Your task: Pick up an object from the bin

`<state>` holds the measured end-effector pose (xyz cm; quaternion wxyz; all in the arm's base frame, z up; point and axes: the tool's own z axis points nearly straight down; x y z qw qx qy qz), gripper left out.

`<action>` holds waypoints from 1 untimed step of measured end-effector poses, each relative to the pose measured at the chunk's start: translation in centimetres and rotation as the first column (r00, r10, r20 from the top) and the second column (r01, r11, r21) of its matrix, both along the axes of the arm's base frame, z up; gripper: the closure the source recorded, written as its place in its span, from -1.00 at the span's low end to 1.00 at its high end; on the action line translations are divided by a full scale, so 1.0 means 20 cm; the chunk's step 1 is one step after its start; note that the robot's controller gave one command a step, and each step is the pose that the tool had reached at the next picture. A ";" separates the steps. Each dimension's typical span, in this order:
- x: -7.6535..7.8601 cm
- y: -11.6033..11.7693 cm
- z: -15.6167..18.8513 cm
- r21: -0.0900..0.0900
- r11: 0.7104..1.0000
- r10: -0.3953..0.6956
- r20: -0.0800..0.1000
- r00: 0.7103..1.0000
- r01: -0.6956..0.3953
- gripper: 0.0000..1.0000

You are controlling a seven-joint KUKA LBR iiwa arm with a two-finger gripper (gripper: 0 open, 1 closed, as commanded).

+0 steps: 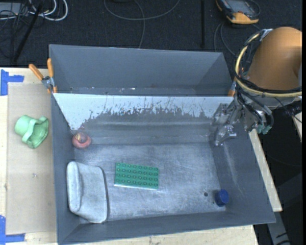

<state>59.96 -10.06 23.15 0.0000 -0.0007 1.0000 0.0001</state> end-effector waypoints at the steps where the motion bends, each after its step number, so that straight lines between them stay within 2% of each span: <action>1: -0.01 0.06 -0.45 0.002 0.998 -0.063 -0.009 0.998 0.063 1.00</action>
Offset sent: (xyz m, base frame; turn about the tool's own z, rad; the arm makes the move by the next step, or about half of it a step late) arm -0.0001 0.0102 -0.0837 0.0635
